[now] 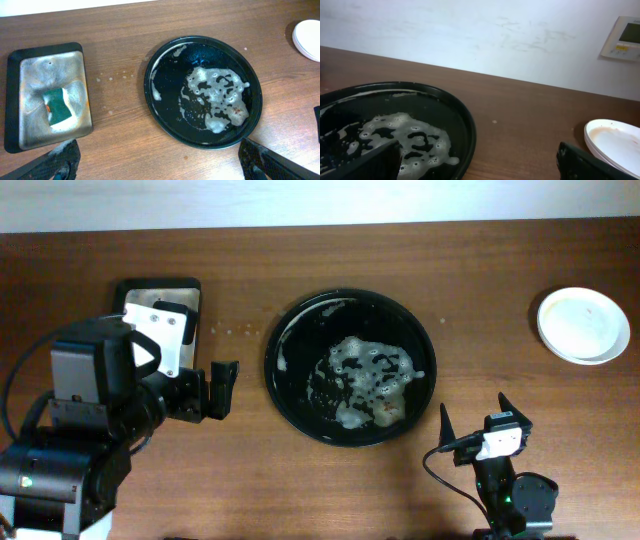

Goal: Clean dirty plates on tray and stack at the side

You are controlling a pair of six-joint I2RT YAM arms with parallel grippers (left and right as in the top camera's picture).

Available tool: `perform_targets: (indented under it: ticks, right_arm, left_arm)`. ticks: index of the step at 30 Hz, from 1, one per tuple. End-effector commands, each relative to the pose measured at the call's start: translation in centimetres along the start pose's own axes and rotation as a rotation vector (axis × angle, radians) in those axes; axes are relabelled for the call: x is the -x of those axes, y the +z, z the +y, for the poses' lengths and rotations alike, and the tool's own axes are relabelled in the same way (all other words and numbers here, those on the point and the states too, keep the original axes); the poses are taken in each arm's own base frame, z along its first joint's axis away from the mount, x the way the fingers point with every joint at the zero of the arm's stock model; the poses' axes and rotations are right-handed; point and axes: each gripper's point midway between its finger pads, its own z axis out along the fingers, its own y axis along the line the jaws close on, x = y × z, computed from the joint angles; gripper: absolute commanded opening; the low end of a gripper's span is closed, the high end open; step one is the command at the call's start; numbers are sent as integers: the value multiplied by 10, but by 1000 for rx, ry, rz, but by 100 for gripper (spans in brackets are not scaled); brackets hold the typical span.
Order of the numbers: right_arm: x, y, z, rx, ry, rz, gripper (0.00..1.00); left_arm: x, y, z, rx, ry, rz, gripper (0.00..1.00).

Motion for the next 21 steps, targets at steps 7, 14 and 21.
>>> perform_targets:
  ticks: [7, 14, 21]
  right_arm:
    - [-3, 0, 0, 2, 8, 2, 99]
    - [-3, 0, 0, 2, 8, 2, 99]
    - [-3, 0, 0, 2, 8, 2, 99]
  left_arm:
    - [2, -2, -4, -17, -6, -7, 99]
    - [2, -2, -4, -17, -5, -6, 99]
    - [26, 0, 46, 225, 15, -293, 99]
